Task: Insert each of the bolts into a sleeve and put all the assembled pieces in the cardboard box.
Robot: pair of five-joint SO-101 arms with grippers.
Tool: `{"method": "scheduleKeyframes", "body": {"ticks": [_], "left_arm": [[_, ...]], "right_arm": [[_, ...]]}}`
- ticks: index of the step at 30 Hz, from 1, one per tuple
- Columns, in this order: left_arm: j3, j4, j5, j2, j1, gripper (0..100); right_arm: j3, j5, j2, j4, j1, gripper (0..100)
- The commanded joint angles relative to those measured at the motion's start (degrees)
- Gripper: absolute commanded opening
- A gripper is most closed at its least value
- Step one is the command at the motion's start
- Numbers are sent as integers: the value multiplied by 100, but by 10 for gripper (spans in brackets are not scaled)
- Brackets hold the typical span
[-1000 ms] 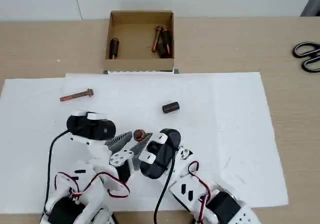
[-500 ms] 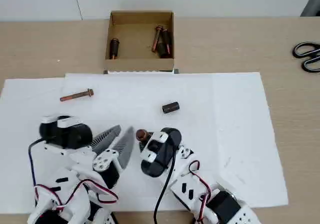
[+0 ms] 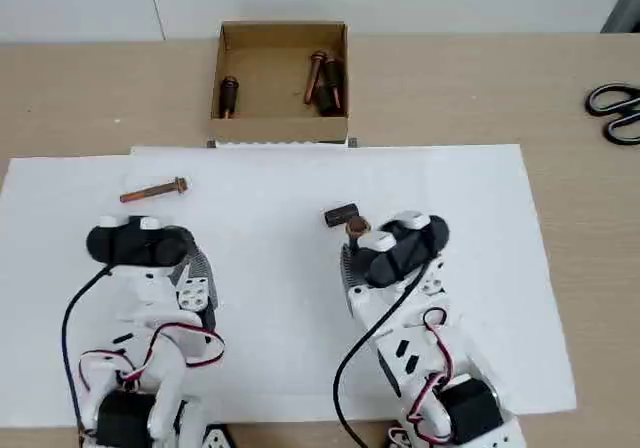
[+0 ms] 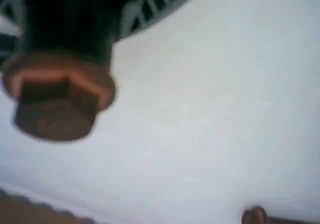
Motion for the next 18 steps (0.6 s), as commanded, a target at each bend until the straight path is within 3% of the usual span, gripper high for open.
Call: {"method": "scheduleKeyframes", "body": {"ticks": [1, 10, 18], "left_arm": [[365, -237, -35, -53, -44, 6], [488, -220, -53, -53, -53, 7], [778, -229, -492, -53, -35, 7]], "right_arm": [[-712, -105, 48, 13, 119, 2], [-2963, -123, 2633, -101, 127, 2], [-5319, 308, 5842, -1086, 541, 2]]}}
